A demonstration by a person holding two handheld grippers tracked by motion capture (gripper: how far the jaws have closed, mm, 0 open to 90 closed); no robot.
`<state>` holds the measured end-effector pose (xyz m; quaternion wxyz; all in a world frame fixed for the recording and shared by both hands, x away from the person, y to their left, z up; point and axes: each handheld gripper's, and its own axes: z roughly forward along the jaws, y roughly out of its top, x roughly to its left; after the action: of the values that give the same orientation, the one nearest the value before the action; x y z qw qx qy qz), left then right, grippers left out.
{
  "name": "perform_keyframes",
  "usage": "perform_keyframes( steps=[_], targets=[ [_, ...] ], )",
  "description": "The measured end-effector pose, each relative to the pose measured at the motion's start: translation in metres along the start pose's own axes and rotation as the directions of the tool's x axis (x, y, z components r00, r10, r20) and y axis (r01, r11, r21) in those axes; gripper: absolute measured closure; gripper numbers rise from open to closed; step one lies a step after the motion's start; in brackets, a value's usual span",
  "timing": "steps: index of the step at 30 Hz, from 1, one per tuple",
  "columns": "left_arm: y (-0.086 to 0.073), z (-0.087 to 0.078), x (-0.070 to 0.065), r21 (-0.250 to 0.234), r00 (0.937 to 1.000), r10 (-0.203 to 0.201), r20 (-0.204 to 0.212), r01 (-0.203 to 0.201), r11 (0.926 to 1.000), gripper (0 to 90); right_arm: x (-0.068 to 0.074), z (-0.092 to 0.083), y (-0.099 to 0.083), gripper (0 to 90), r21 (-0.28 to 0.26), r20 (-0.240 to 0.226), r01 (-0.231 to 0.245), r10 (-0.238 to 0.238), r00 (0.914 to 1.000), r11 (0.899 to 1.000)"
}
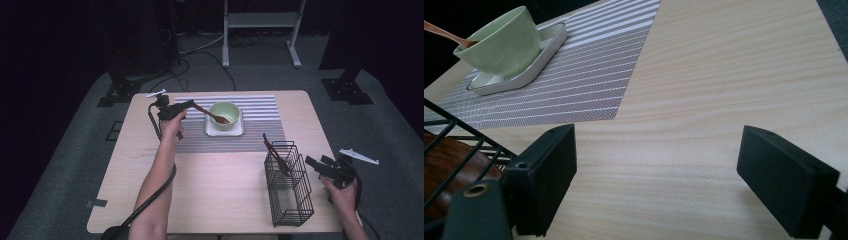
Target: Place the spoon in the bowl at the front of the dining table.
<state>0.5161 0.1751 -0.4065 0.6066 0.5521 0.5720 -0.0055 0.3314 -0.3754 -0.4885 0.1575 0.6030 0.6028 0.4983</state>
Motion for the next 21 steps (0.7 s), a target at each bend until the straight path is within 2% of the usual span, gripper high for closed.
perform_keyframes(
  steps=[5,8,21],
  targets=[
    [-0.0018,0.0031,-0.0006,0.012,1.0,0.006,0.002,-0.006,0.9999,82.2,-0.0001,0.0001,0.0,14.6,0.0,0.0,0.0,0.0,1.0,1.0],
    [-0.003,0.0038,0.001,0.017,0.9999,0.007,-0.01,-0.006,0.9998,76.6,-0.0002,-0.0001,0.0,14.6,-0.001,-0.002,-0.001,0.001,1.0,1.0],
    [-0.0027,0.0028,0.004,0.023,0.9998,0.014,-0.016,-0.014,0.9996,70.9,-0.0003,0.0,-0.0002,14.6,0.001,-0.01,-0.004,0.004,0.9999,1.0]
  ],
)
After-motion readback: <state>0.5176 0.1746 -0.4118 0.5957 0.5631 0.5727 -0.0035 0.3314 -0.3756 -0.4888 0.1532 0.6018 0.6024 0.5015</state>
